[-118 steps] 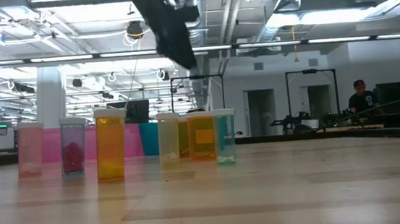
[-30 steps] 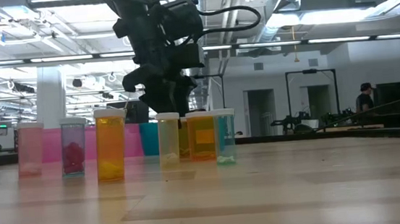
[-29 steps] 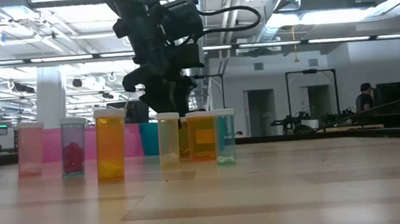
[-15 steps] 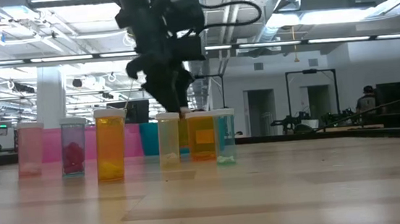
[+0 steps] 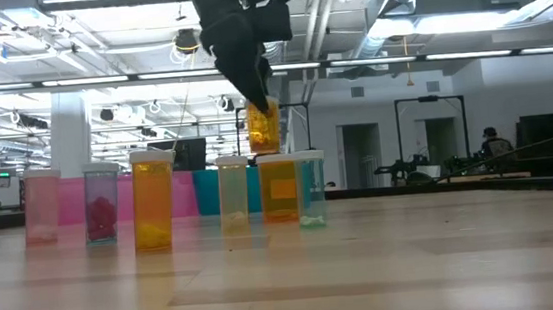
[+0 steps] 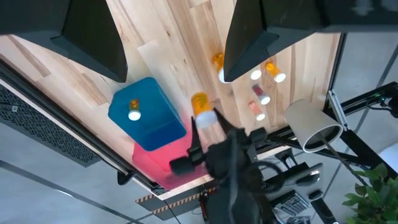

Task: Pick and place medicine bottles into bin by pill shape (circle, oval)
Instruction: Put the orange capsule bottle into the blue bin

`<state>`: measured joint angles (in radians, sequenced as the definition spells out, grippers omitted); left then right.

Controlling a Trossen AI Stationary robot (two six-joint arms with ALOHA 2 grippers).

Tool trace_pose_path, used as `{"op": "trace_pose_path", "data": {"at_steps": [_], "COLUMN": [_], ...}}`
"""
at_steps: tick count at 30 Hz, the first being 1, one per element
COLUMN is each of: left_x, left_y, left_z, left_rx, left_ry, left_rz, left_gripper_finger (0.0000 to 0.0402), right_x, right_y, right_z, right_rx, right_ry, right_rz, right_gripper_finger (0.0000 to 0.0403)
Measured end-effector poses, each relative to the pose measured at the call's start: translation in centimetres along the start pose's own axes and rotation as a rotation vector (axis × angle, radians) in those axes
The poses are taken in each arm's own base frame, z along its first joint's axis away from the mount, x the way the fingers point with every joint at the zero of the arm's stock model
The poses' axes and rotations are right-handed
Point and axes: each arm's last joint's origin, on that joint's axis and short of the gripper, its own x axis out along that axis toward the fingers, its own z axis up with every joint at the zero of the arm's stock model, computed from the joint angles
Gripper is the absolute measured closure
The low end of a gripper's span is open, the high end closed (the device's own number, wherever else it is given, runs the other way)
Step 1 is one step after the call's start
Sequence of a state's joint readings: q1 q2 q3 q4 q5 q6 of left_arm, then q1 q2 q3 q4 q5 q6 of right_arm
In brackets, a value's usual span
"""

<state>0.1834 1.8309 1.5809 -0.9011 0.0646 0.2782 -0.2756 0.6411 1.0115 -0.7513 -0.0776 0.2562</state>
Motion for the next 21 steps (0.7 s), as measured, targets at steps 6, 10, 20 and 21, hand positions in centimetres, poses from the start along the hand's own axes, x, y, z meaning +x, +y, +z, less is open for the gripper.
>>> {"op": "trace_pose_path", "data": {"at_steps": [6,10,20,21], "left_x": [-1.5,-2.0,-2.0,-1.7], "left_y": [3.0,5.4,9.6,9.7], "left_z": [-0.2,-0.9,-2.8,-3.0], "left_rx": [-0.087,-0.143,-0.191,-0.191], "left_ry": [0.01,0.012,-0.003,-0.014], "left_rz": [0.122,0.192,0.233,0.227], "left_gripper_finger": [0.0192,0.0193,0.0193,0.0193], "right_x": [0.0,0.0,0.0,0.0], "right_y": [0.0,0.0,0.0,0.0], "right_z": [0.0,0.0,0.0,0.0], "right_rx": [-0.002,-0.002,-0.002,-0.002], "right_ry": [0.0,0.0,0.0,-0.001], "right_rz": [0.0,0.0,0.0,0.0], "right_gripper_finger": [0.0127,0.0127,0.0127,0.0127]}}
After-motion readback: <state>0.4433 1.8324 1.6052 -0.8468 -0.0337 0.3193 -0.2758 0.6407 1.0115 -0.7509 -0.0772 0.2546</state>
